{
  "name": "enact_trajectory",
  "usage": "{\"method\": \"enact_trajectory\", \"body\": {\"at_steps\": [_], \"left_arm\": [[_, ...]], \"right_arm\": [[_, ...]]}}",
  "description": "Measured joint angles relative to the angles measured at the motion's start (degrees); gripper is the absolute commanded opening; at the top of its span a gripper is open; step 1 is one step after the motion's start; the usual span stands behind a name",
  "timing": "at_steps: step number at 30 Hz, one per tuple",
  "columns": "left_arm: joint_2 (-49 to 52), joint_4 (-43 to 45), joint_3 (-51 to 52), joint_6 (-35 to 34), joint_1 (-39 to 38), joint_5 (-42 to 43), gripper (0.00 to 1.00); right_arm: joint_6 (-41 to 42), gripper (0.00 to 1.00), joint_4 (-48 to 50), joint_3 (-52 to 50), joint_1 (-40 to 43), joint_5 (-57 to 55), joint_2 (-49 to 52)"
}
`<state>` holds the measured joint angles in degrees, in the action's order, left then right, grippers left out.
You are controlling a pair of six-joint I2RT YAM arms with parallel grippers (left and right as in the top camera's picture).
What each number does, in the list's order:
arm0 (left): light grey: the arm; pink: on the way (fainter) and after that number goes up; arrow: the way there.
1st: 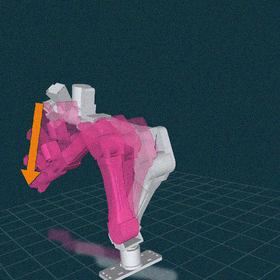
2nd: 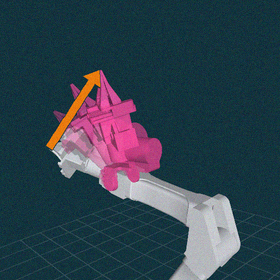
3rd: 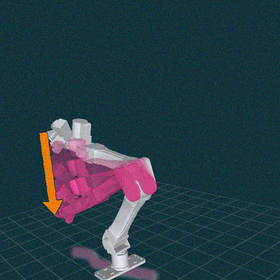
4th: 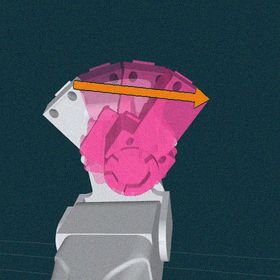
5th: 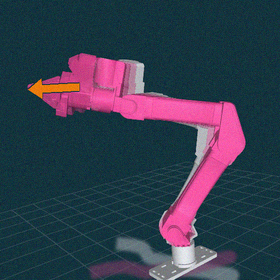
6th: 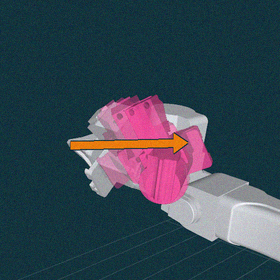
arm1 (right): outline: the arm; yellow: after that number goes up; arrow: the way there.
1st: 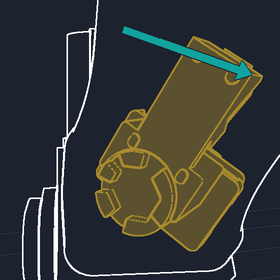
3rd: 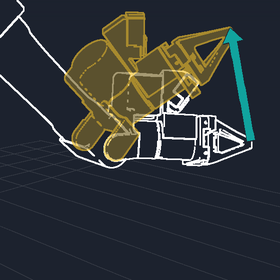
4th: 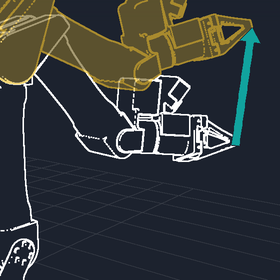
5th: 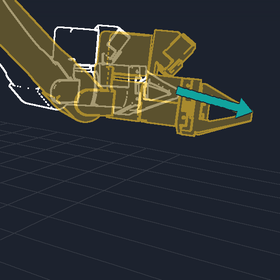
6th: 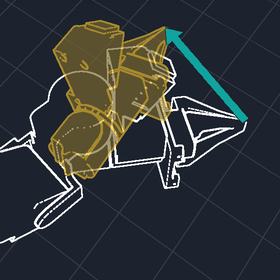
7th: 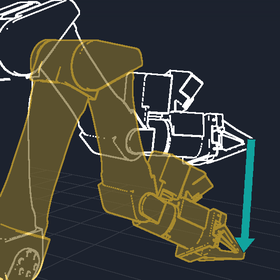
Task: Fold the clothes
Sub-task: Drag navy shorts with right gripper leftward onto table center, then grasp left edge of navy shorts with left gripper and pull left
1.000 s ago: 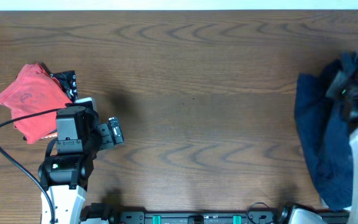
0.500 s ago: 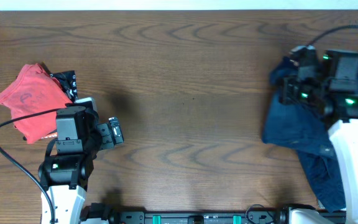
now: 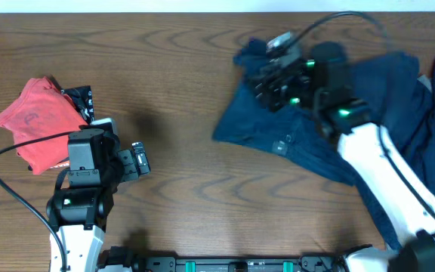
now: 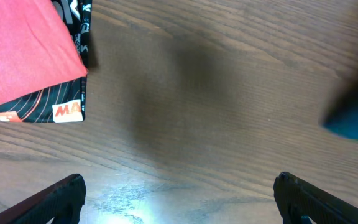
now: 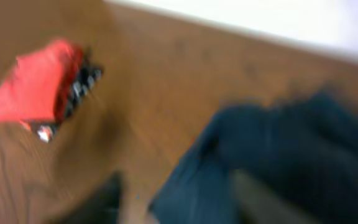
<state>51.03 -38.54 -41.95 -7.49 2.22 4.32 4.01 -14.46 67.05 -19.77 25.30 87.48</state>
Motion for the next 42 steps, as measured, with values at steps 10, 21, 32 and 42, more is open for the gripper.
{"method": "enact_trajectory", "body": {"at_steps": [10,21,32,42], "left_arm": [[0.09,5.46,0.0,-0.22,0.0,2.82,0.98],[12.13,16.61,-0.07,-10.93,-3.98,15.23,0.98],[35.6,35.58,-0.24,-24.0,-17.64,17.4,0.98],[49.27,53.88,-0.85,-34.12,-24.98,17.84,0.74]], "right_arm": [[6.47,0.99,-13.88,-0.07,5.09,-24.2,0.66],[9.44,0.99,-26.4,-0.04,21.97,-33.48,-5.14],[9.64,0.99,-30.8,-0.04,25.53,-33.92,-5.14],[9.64,0.99,-31.69,-0.04,25.53,-33.92,-5.14]]}}
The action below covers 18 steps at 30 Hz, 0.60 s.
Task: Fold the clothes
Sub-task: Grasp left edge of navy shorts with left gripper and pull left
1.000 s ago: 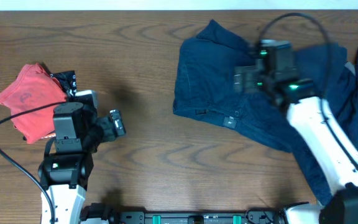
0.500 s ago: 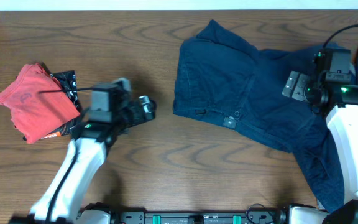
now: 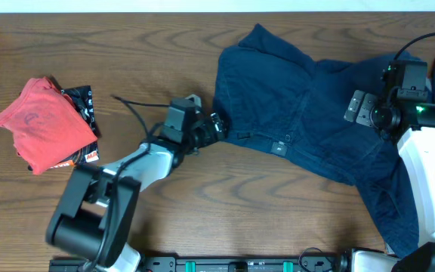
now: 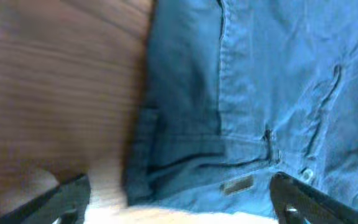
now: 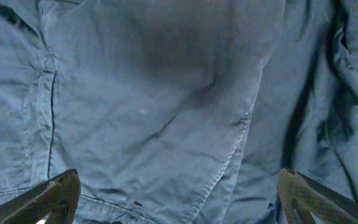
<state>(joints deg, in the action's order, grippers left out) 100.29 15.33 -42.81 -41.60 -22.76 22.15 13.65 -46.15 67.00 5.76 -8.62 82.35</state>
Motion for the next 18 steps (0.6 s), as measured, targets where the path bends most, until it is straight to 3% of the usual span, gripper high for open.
{"method": "enact_trajectory", "body": {"at_steps": [3,5,6,13,18], "left_arm": [[1.81,3.08,-0.07,-1.55,-1.95,-0.02,0.55],[2.58,4.63,-0.07,-1.95,-3.04,-0.17,0.19],[2.67,5.22,-0.04,-1.97,-3.39,0.0,0.06],[2.67,5.2,-0.09,-2.19,-2.71,0.2,0.06],[-0.39,-7.34,-0.07,0.24,2.4,1.38,0.06]], "right_arm": [[0.0,0.99,0.0,0.0,0.0,0.0,0.0],[0.0,0.99,-0.04,0.0,0.0,0.0,0.0],[0.0,0.99,-0.07,0.0,0.0,0.0,0.0],[0.0,0.99,-0.57,0.0,0.0,-0.02,0.0],[-0.02,0.99,-0.76,0.0,0.0,-0.37,0.0]]}}
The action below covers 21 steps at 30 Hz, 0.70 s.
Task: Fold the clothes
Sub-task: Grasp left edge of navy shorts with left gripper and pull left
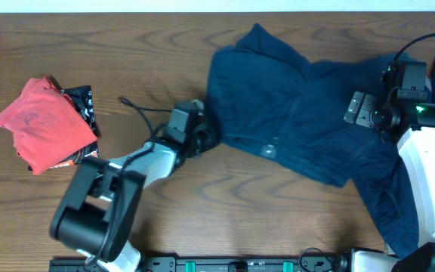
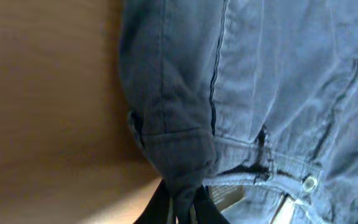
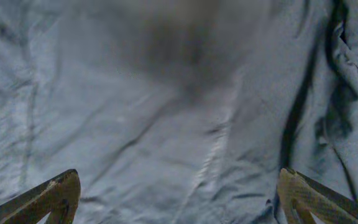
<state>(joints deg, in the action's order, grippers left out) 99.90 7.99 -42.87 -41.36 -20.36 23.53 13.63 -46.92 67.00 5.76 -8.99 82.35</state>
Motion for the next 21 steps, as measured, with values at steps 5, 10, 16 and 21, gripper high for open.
{"method": "enact_trajectory", "body": {"at_steps": [5,10,16,21], "left_arm": [[-10.97,-9.99,0.09,8.59,9.55,-0.04,0.06],[-22.16,-11.87,-1.66,13.55,22.69,-2.6,0.41],[-26.77,-18.43,-4.68,14.93,30.12,-4.28,0.98],[-26.16,-36.85,-4.39,14.69,28.74,-4.13,0.98]], "right_arm": [[0.0,0.99,0.0,0.0,0.0,-0.42,0.0],[-0.02,0.99,0.02,0.0,0.0,0.22,0.0],[-0.5,0.99,-0.04,0.0,0.0,3.26,0.0],[-2.78,0.99,-0.42,0.0,0.0,6.91,0.0]]}}
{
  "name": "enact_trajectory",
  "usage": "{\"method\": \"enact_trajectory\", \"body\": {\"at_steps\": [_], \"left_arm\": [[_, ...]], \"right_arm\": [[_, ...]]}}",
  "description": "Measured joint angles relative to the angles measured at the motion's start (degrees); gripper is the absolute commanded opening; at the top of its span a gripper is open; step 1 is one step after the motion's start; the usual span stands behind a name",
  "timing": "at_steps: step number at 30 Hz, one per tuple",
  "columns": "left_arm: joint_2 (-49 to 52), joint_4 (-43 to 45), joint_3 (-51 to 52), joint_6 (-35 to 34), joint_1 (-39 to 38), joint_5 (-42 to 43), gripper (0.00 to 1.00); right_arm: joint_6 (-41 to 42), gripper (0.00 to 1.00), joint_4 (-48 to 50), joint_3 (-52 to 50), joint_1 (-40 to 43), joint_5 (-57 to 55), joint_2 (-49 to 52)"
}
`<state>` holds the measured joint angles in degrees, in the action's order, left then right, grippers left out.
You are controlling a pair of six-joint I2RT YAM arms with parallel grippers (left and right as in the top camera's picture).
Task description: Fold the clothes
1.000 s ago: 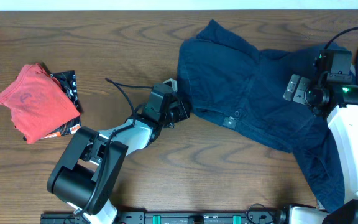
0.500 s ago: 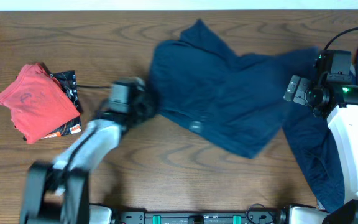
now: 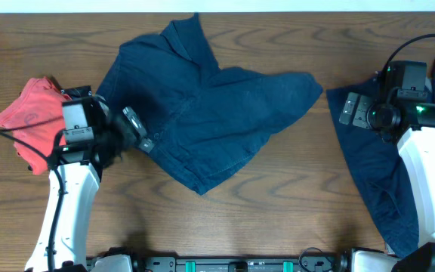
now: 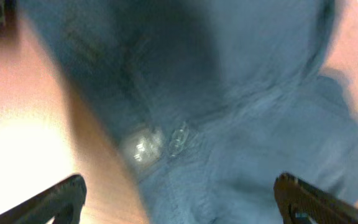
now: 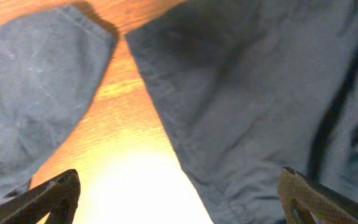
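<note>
A dark blue pair of shorts [image 3: 210,106] lies spread and rumpled left of the table's middle, waistband toward my left gripper [image 3: 140,132]. That gripper hovers over the waistband edge, open, with blurred blue cloth [image 4: 247,124] beneath it and nothing held. My right gripper [image 3: 351,109] is open at the right, over bare wood between the shorts' right tip [image 5: 30,93] and a second dark blue garment [image 3: 368,181]. That garment [image 5: 260,93] lies crumpled along the right edge, under the right arm.
A folded red garment [image 3: 32,121] sits on a black patterned one [image 3: 81,94] at the far left, just behind my left arm. Brown wooden table [image 3: 278,219] shows in front of the shorts and between the two blue garments.
My left gripper was shut on the shorts' waistband near the middle. Now it is open further left, and the shorts lie further left, apart from the second garment. The right arm is unmoved.
My right gripper was over the shorts at the right while my left stood near the red pile. Then the right was back at the right edge and the left was open at the waistband. The left shut on it; now the shorts lie left of centre, released.
</note>
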<state>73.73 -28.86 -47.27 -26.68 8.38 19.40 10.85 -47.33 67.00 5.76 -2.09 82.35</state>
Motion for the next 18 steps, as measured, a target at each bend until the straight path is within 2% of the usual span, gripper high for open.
{"method": "enact_trajectory", "body": {"at_steps": [4,8,13,16,18], "left_arm": [[0.04,-9.81,0.2,-0.37,-3.02,3.58,0.98],[0.04,-13.14,1.18,-2.56,-7.96,6.58,0.98],[0.04,-10.73,4.44,-11.3,-16.17,8.04,0.98],[0.09,-5.92,6.45,-16.63,-21.31,8.57,1.0],[0.2,-2.45,7.69,-20.26,-24.74,8.48,0.97]], "right_arm": [[-2.19,0.99,0.2,0.0,0.0,3.54,0.33],[-3.32,0.99,0.5,0.0,0.0,6.1,1.9],[-3.93,0.99,0.83,0.0,-0.15,7.54,4.17],[-3.96,0.99,0.92,0.0,-0.66,7.74,4.55],[-3.98,0.99,1.11,0.0,-0.81,8.07,4.55]]}}
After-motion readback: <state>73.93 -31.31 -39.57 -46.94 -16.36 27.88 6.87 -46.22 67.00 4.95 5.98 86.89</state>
